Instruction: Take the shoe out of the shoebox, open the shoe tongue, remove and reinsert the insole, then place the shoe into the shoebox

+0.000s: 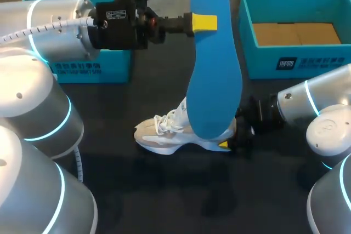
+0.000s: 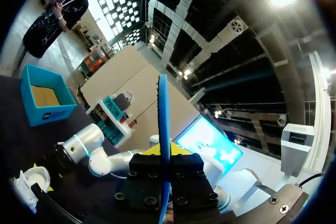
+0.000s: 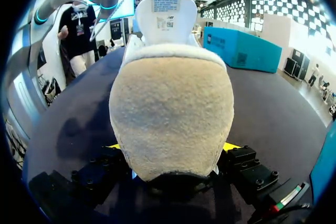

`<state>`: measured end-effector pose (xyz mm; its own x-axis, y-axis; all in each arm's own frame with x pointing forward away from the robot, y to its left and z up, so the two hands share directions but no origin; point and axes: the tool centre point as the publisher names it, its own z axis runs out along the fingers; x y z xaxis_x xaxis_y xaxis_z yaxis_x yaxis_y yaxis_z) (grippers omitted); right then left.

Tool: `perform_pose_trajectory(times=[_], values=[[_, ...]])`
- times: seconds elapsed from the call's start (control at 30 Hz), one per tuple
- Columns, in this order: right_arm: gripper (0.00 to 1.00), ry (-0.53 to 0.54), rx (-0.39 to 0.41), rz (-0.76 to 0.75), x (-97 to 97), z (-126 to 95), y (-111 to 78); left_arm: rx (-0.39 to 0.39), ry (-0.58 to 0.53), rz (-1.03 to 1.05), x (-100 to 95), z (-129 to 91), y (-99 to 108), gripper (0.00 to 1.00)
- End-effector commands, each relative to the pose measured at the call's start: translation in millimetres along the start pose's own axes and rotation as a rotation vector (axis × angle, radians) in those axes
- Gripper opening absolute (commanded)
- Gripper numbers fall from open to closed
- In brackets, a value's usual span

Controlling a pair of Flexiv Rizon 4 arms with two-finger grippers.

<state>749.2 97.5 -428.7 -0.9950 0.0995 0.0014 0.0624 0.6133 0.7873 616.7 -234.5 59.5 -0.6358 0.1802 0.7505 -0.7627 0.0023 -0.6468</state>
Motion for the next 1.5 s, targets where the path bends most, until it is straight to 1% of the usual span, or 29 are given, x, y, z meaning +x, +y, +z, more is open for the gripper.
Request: perform_pose_trajectory(times=[0.03,0.9,0.93,0.97,1.0,1.03,1.07,1.1,1.17,1.23,1.5], values=[[0.00,-0.001,0.005,0.000,0.9,4.8,-1.6,0.001,-0.001,0.000,-0.2,-0.4,1.3,0.00],[0.00,-0.001,0.005,0.000,0.9,4.8,-1.6,0.001,-0.001,0.000,-0.2,-0.4,1.3,0.00],[0.05,-0.001,0.005,0.000,0.9,4.8,-1.6,0.001,-0.001,0.000,-0.2,-0.4,1.3,0.00],[0.19,-0.009,0.014,0.007,-0.2,3.1,-0.7,0.001,-0.001,0.000,-0.2,-0.4,1.3,0.00],[0.39,-0.013,0.023,0.014,-1.4,1.3,-0.2,0.001,-0.001,0.000,-0.2,-0.4,1.3,0.00],[0.47,-0.015,0.026,0.021,-2.4,-0.4,0.1,0.001,-0.001,0.000,-0.2,-0.4,1.3,0.00],[0.62,-0.019,0.029,0.028,-2.7,-1.5,0.2,0.001,-0.001,0.000,-0.2,-0.4,1.3,0.00],[1.00,-0.021,0.042,0.035,-3.3,-3.6,0.3,0.001,-0.001,0.000,-0.2,-0.4,1.3,0.00],[1.00,-0.029,0.069,0.059,-3.2,-6.8,0.1,0.001,-0.001,0.000,-0.2,-0.4,1.3,0.00],[1.00,-0.035,0.072,0.077,-2.7,-11.2,0.1,0.001,-0.001,0.000,-0.2,-0.4,1.3,0.00],[1.00,-0.047,0.191,0.110,-3.0,-28.1,9.5,0.001,-0.001,0.000,-0.2,-0.4,1.3,0.00]])
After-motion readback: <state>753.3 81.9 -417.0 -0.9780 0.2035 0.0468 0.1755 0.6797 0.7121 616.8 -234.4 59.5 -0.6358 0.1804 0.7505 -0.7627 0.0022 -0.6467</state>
